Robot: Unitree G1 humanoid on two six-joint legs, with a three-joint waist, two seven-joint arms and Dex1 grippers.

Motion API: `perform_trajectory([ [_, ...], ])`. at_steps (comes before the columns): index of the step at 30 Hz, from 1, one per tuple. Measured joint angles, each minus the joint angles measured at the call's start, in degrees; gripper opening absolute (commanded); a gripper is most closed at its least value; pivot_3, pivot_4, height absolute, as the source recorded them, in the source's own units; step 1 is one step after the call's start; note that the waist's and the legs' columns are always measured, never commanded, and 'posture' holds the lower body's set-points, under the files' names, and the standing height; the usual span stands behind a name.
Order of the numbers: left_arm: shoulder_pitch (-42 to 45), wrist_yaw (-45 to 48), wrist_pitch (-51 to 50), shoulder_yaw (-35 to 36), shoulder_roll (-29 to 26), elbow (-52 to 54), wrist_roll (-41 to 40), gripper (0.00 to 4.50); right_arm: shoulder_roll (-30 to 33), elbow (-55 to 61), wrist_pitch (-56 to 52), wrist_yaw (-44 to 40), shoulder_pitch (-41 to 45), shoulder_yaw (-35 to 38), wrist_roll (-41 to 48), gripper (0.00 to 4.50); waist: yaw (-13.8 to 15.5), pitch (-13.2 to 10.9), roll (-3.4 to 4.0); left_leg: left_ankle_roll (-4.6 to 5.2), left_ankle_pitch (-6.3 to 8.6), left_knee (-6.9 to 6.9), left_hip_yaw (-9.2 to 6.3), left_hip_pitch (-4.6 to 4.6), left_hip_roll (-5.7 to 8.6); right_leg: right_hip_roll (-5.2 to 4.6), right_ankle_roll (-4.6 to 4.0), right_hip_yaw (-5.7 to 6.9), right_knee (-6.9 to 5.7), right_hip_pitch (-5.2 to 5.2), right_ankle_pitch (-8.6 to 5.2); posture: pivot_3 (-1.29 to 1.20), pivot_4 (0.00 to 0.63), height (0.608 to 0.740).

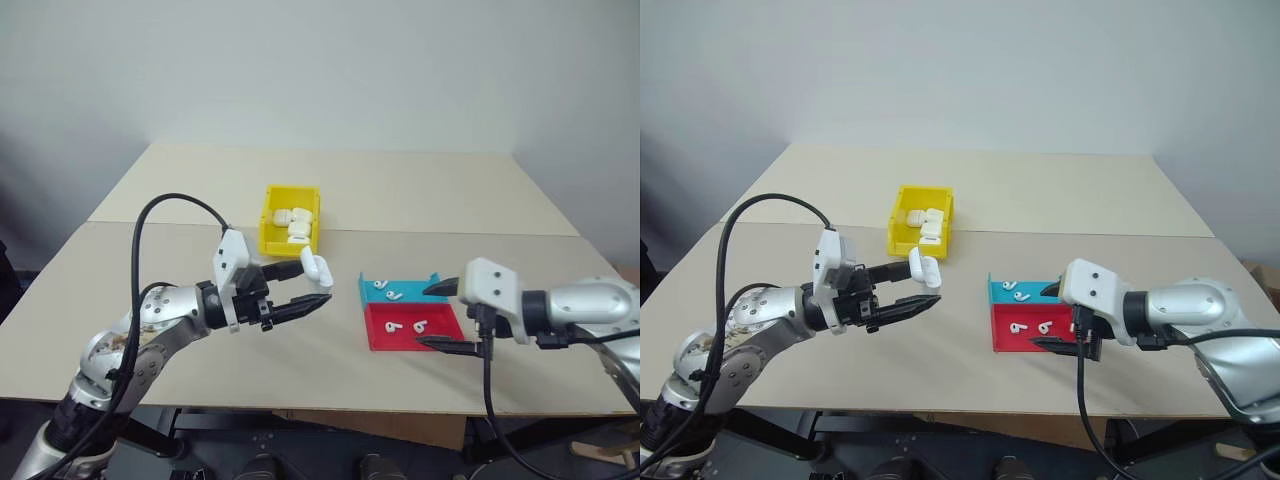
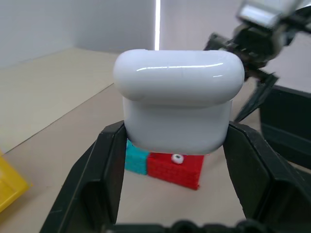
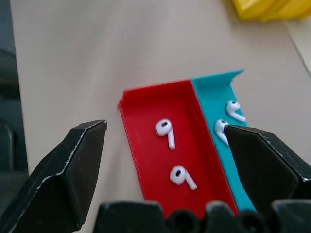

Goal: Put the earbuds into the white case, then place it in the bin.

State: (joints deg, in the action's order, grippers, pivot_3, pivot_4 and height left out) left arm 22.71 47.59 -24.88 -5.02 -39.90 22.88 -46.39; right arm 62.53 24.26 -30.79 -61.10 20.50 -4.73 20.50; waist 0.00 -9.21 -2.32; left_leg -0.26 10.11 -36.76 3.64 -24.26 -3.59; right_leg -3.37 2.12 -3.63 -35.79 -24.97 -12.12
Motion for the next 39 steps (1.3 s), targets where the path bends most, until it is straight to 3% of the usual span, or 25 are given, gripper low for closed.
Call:
perform_trajectory([
  [6, 2.3, 8.7, 5.4, 0.1, 6.3, -3.5, 1.9, 2.73, -1.3, -7.2, 3.3, -6.1, 10.9, -11.5, -10.0, 4.5, -0.6, 0.0, 0.0, 0.01, 0.0, 0.0, -0.01, -0.05, -0.01, 0.03, 0.01, -0.01, -0.02, -0.03, 0.0, 0.0, 0.15, 0.74],
  [14, 1.1, 10.3, 7.5, 0.2, 10.7, -3.9, 4.8, 2.73, -5.1, -18.7, 10.6, -13.9, 20.6, -21.0, -20.8, 4.5, -0.9, 0.0, 0.01, 0.02, -0.01, -0.03, -0.01, -0.02, -0.04, 0.08, 0.02, -0.02, -0.1, -0.04, 0.01, 0.0, 0.15, 0.74],
  [17, -1.1, 9.9, 7.5, 0.7, 10.9, -2.8, 5.7, 2.73, -6.6, -23.0, 14.7, -16.6, 23.1, -23.1, -24.0, 3.9, -1.0, 0.0, 0.01, 0.01, -0.01, -0.03, 0.0, -0.01, -0.07, 0.1, 0.02, -0.02, -0.13, -0.04, 0.01, 0.0, 0.15, 0.74],
  [22, -3.2, 7.9, 7.5, 1.4, 11.8, -0.7, 6.1, 2.73, -10.0, -29.7, 20.1, -19.2, 25.4, -25.3, -28.1, 2.25, -0.8, 0.0, 0.01, 0.02, -0.01, -0.06, 0.0, 0.0, -0.08, 0.11, 0.01, -0.02, -0.19, -0.04, 0.02, 0.0, 0.15, 0.74],
  [39, -7.4, 3.2, 7.5, 1.6, 13.4, 3.9, 8.1, 2.73, -15.8, -42.4, 33.1, -21.2, 28.4, -26.7, -35.9, 2.25, -0.9, 0.0, 0.03, 0.02, -0.01, -0.07, 0.0, 0.08, -0.1, 0.15, -0.03, -0.02, -0.25, 0.01, 0.04, 0.0, 0.15, 0.74],
])
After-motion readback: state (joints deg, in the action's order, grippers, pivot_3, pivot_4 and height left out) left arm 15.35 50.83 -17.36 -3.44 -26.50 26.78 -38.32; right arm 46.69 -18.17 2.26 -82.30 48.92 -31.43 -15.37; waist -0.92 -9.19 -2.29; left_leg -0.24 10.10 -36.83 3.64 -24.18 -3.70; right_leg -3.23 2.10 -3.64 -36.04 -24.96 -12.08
